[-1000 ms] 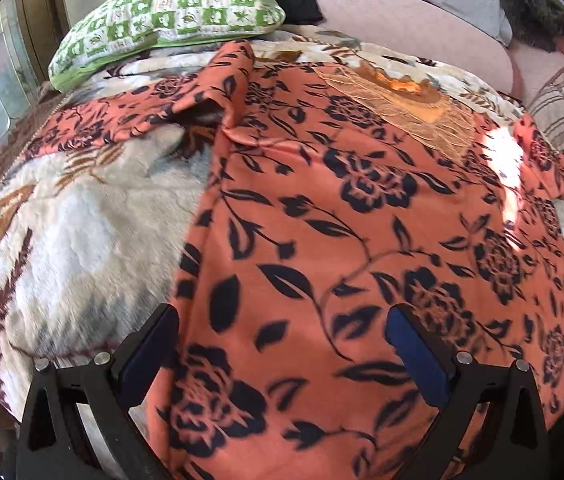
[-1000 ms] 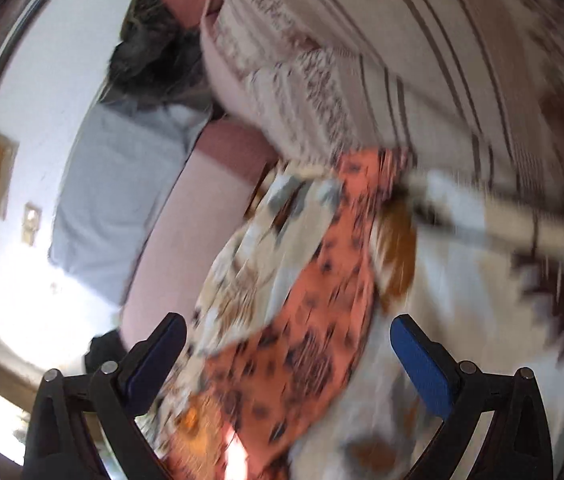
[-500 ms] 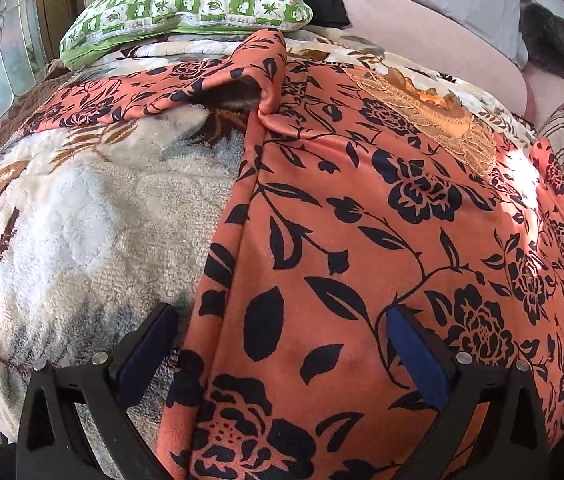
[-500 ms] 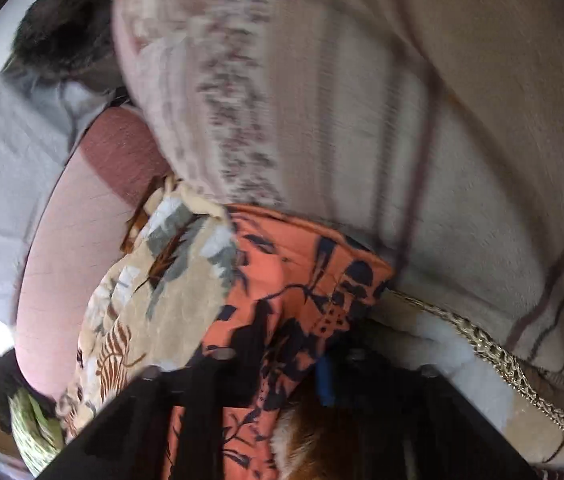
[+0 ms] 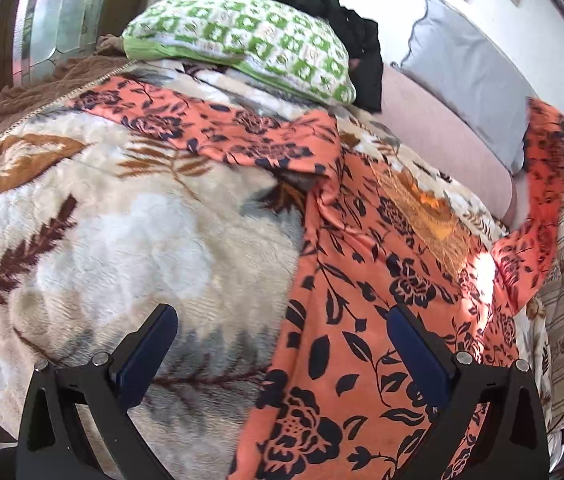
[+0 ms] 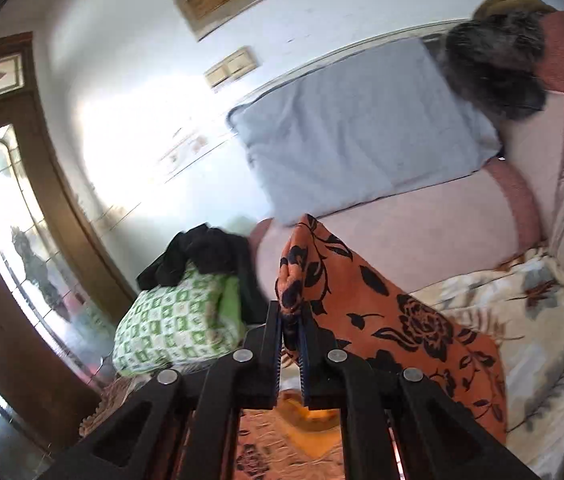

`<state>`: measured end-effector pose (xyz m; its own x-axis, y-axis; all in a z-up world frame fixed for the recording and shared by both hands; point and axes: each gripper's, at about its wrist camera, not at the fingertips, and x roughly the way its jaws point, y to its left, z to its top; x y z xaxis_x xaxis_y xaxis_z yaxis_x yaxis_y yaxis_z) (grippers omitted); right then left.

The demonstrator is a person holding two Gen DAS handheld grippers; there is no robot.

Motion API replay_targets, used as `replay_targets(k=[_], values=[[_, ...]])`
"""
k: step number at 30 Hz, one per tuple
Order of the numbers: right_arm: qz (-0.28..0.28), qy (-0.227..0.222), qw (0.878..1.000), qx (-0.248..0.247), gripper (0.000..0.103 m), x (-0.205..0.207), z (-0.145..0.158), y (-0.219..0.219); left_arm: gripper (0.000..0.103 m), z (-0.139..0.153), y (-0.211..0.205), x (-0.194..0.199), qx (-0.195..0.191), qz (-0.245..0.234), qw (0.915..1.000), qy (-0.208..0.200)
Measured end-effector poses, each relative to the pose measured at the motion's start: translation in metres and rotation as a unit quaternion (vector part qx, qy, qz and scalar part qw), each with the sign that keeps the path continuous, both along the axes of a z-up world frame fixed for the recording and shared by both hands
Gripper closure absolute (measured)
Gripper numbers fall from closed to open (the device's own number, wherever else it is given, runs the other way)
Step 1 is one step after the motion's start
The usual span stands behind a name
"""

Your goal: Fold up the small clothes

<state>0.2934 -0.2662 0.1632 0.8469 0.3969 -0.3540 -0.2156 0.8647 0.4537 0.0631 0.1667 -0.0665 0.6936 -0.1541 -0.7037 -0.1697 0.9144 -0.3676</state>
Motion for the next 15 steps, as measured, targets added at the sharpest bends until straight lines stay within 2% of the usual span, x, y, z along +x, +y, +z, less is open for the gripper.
replay_targets(k=[1,4,5,6,7,8,10,12,15], values=[[0.011,0.012,1.0,-0.001,0.095,0.0,-0.014,0.028,0.0,0.002,0.002,-0.002,0.001,0.003,1.0,-0.009],[0.065,0.091,0.994,0.012,0.093,0.016,-0.088,0.109,0.0,0.007,0.004,-0.004,-0.004,0.004,0.9997,-0.022],[0.085,0.123,0.989,0.002,0.078,0.019,-0.122,0.132,0.0,0.007,0.004,-0.004,-0.005,0.003,0.9997,-0.023],[0.102,0.168,0.98,-0.019,0.031,0.024,-0.162,0.151,0.0,0.007,0.005,-0.005,-0.005,0.001,0.9997,-0.024],[0.108,0.213,0.971,-0.033,0.005,0.026,-0.201,0.161,0.0,0.008,0.004,-0.005,-0.004,-0.001,0.9997,-0.024],[0.109,0.249,0.962,-0.03,0.0,0.025,-0.233,0.168,0.0,0.008,0.004,-0.006,-0.002,-0.001,0.9996,-0.027],[0.102,0.287,0.953,-0.003,0.0,0.009,-0.266,0.149,0.0,0.01,0.005,-0.007,0.0,0.001,0.9995,-0.03],[0.096,0.274,0.956,0.03,0.0,-0.004,-0.263,0.122,0.0,0.009,0.005,-0.007,-0.003,0.005,0.9995,-0.029],[0.09,0.236,0.967,0.033,0.0,-0.01,-0.229,0.08,0.0,0.006,0.003,-0.005,-0.006,0.006,0.9997,-0.024]])
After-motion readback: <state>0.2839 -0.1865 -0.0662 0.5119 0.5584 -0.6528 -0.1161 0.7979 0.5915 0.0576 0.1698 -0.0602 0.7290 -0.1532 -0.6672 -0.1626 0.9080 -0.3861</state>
